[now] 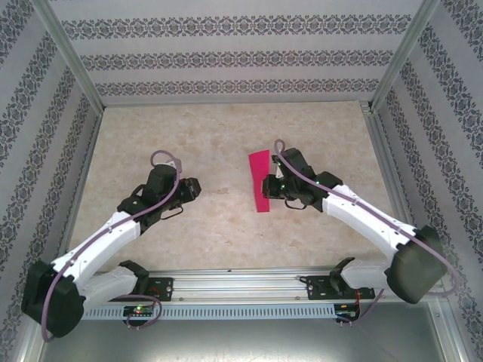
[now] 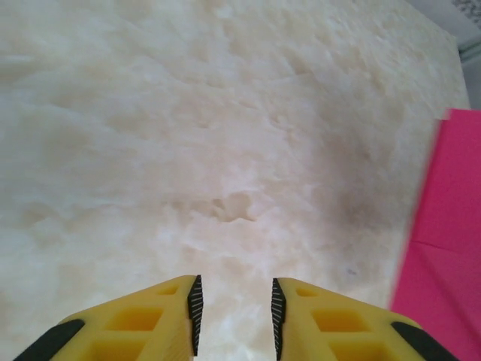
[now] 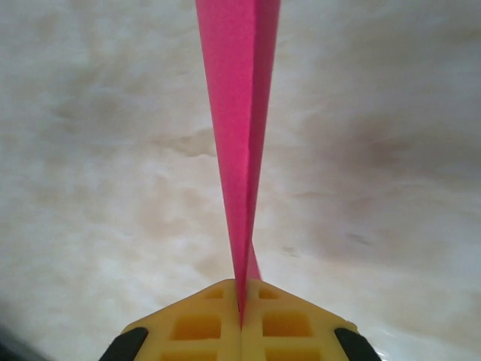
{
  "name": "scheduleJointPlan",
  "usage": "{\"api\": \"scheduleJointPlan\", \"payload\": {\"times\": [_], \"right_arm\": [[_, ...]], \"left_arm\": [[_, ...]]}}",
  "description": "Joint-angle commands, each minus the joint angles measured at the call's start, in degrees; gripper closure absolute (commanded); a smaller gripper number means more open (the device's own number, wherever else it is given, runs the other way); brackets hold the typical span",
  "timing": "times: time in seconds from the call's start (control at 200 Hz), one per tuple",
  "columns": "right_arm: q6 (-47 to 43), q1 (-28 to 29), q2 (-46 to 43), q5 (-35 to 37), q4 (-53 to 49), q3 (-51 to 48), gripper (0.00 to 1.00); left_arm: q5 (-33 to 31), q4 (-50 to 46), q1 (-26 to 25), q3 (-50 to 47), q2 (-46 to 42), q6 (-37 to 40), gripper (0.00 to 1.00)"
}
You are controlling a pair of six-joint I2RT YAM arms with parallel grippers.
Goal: Fold a paper plane with a square sheet of paper (pick it up from the middle)
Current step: Turn over the paper at the center of the table.
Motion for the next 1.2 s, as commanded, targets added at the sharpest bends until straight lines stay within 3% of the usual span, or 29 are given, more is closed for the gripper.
{"api": "scheduleJointPlan", "payload": {"times": [0.0, 0.11, 0.2, 0.395, 0.62, 0.664, 0.704, 0.814, 0.909, 0.984, 1.084, 1.194], "right_arm": [[-6.48, 2.90, -0.32, 22.45, -27.18, 7.18, 0.97], [-5.94, 5.82, 4.46, 35.58, -39.56, 15.24, 0.97], [-5.18, 7.59, 9.54, 37.87, -42.55, 18.73, 0.98], [-3.84, 12.20, 25.15, 31.17, -38.28, 24.97, 0.95], [-1.58, 15.80, 45.70, 21.92, -36.08, 40.68, 0.93], [-1.39, 16.47, 47.63, 20.09, -34.18, 42.65, 0.87], [-1.29, 16.52, 48.68, 16.23, -32.33, 43.94, 0.76], [0.03, 16.08, 45.16, 5.80, -22.12, 40.55, 0.58], [2.00, 13.84, 37.23, -4.23, -9.92, 32.04, 0.54], [3.71, 11.71, 29.93, -6.82, -2.52, 23.88, 0.52], [4.43, 5.79, 23.64, -14.07, 8.42, 12.14, 0.58], [4.46, -0.65, 23.73, -25.49, 17.30, 4.21, 0.67]], "left_arm": [[-6.73, -6.59, 0.01, -0.77, -3.12, 1.46, 0.65], [-9.36, -10.98, 0.30, -1.00, -5.96, 0.61, 0.64], [-11.13, -14.25, 0.38, -1.67, -9.73, -1.28, 0.64], [-12.44, -21.44, 0.51, -3.13, -19.65, -4.70, 0.58], [-12.67, -28.47, 0.70, -1.62, -25.44, -2.35, 0.55], [-12.30, -29.79, 0.68, -0.89, -25.73, -1.61, 0.55], [-11.50, -31.26, 0.79, 0.13, -25.74, -0.99, 0.54], [-8.52, -33.65, 0.84, 1.64, -25.63, 0.56, 0.53], [-5.65, -33.76, 0.97, 1.29, -25.91, 0.45, 0.53], [-4.21, -34.37, 1.04, 1.83, -25.83, -0.89, 0.53], [-0.30, -33.28, 1.02, 1.87, -25.38, -0.70, 0.51], [0.34, -35.35, 1.06, 3.34, -24.68, -0.44, 0.51]]}}
